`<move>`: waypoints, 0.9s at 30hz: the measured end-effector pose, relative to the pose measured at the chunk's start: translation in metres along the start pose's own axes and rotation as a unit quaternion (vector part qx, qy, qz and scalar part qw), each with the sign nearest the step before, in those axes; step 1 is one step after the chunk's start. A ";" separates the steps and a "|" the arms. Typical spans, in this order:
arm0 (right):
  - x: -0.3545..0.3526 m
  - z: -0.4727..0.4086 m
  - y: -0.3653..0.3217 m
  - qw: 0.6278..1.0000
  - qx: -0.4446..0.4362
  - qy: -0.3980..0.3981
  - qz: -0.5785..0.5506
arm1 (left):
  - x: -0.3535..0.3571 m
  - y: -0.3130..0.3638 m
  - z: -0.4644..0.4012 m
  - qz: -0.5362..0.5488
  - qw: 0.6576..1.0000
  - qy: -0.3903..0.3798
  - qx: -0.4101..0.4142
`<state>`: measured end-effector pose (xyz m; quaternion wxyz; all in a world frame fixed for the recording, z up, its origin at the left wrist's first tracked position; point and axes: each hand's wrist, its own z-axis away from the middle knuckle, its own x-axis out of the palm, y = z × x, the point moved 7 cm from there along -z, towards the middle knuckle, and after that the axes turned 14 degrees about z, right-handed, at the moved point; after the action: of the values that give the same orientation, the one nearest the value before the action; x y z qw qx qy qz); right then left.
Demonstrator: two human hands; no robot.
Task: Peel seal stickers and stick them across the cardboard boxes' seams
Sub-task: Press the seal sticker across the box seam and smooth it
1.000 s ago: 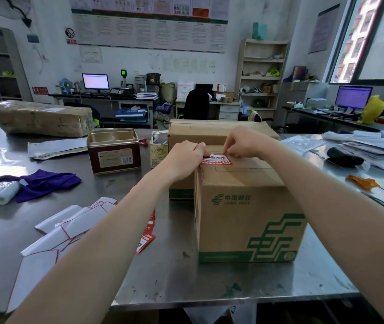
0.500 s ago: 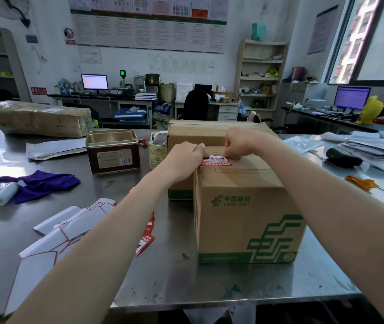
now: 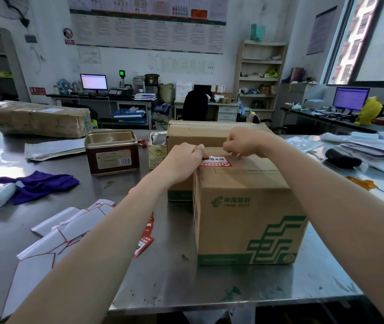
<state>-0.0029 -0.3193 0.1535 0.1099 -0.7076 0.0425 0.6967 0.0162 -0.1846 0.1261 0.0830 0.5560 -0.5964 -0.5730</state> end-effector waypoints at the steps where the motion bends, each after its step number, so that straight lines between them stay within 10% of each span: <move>1: -0.001 0.001 0.002 1.000 0.001 0.003 -0.018 | 0.000 0.000 0.000 -0.002 1.000 0.000 0.001; 27: 0.008 -0.009 -0.007 0.996 0.023 0.027 0.085 | 0.000 -0.001 0.001 0.000 1.000 -0.001 0.007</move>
<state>0.0080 -0.3136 0.1460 0.0653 -0.7175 0.1210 0.6828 0.0157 -0.1840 0.1250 0.0780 0.5562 -0.6005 -0.5691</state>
